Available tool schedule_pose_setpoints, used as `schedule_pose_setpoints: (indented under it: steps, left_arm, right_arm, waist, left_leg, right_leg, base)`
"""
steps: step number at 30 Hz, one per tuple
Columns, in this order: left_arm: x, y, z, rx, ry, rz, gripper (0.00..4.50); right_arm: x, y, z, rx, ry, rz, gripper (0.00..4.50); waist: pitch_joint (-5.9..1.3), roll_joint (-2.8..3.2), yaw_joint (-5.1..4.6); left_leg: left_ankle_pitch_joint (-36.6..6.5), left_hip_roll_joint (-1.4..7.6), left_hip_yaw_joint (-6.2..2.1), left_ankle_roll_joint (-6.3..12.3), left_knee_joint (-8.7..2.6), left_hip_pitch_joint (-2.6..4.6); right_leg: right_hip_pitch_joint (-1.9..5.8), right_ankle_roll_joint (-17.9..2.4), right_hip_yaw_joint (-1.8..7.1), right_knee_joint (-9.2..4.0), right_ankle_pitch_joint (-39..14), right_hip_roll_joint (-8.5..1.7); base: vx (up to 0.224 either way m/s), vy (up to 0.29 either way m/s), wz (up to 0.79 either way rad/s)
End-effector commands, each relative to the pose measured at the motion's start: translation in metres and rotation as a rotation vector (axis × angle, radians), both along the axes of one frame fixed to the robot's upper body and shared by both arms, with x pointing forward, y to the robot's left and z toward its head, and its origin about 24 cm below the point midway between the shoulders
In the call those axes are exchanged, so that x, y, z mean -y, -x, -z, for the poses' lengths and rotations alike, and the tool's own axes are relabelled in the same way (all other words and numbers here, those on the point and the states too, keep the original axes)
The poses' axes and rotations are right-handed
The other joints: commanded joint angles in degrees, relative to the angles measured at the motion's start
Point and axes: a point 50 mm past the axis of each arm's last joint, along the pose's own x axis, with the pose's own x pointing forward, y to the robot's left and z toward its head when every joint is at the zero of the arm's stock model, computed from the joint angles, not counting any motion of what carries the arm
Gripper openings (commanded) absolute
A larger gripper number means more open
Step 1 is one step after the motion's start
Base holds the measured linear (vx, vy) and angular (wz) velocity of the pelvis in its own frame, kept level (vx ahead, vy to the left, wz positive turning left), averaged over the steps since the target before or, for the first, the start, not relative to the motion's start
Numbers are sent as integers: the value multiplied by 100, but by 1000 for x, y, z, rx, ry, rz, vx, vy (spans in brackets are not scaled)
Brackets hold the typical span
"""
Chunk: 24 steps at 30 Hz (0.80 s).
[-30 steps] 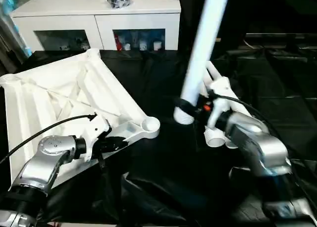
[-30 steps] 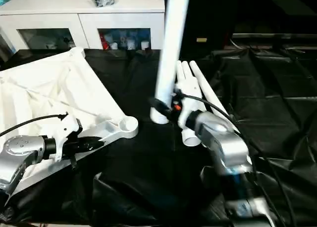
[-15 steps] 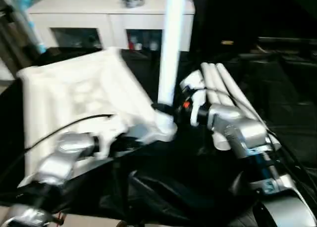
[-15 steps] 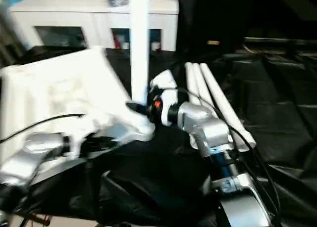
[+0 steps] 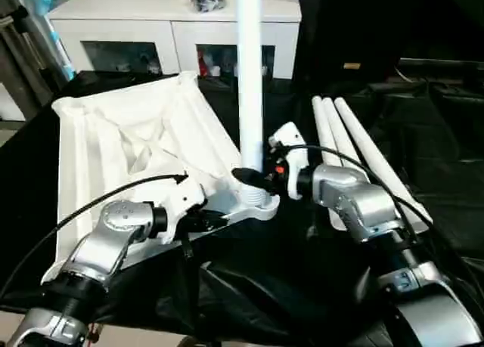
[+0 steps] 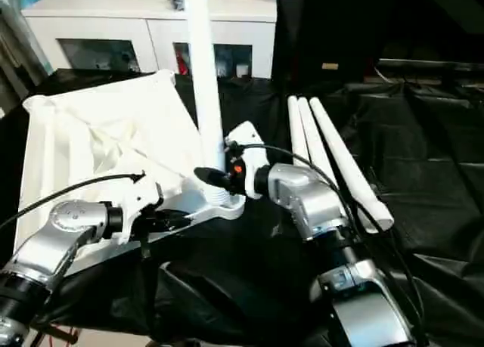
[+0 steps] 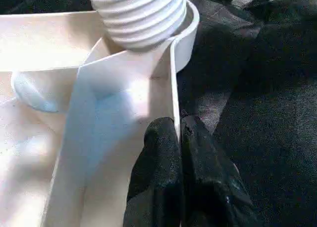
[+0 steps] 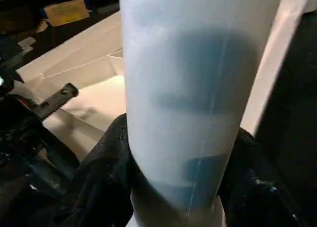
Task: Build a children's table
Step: Insert table leg to table base
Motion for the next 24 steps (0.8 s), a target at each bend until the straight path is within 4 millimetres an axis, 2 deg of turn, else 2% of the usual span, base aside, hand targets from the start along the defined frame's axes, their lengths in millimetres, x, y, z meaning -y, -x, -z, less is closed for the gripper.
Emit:
schedule_pose_setpoints:
  steps: [1, 4, 10, 13, 19, 24]
  left_arm:
    - [9, 2, 1, -13, 26, 38, 0]
    - [9, 1, -1, -15, 42, 35, 0]
    - [7, -2, -1, -13, 29, 27, 0]
    - [6, -3, -1, -10, 25, 29, 0]
    - [7, -4, -2, -11, 20, 37, 0]
    - [7, -5, -3, -11, 21, 41, 0]
  right_arm:
    - [7, -1, 0, 8, 4, 25, 188]
    - [13, -2, 2, 2, 8, 26, 188]
    - [20, 3, 7, -33, 20, 0, 188]
    - [19, 4, 9, -38, 21, -5, 188]
    - [18, 2, 10, -30, 6, 18, 188]
    - [19, -2, 13, -54, -71, 72, 188]
  waist:
    - [-381, -43, -60]
    - [-377, -70, -57]
    - [-378, -57, -52]
    - [-377, -58, -45]
    - [-375, -43, -56]
    - [-368, -47, -59]
  left_leg:
    - [-1337, 403, -191, -229, -498, 215]
    - [-1315, 404, -184, -196, -496, 208]
    - [-1261, 401, -174, -122, -483, 201]
    - [-1316, 409, -172, -131, -490, 221]
    - [-1339, 412, -170, -158, -503, 210]
    - [-1437, 414, -171, -168, -512, 215]
  right_leg:
    - [89, -1255, 213, -452, -681, -449]
    - [88, -1258, 217, -462, -743, -454]
    - [93, -1276, 211, -468, -697, -453]
    - [74, -1282, 212, -481, -823, -456]
    - [74, -1289, 207, -482, -837, -465]
    - [69, -1304, 210, -497, -984, -480]
  base:
    - [0, 0, 0]
    - [0, 0, 0]
    - [0, 0, 0]
    - [0, 0, 0]
    - [0, 0, 0]
    - [0, 0, 0]
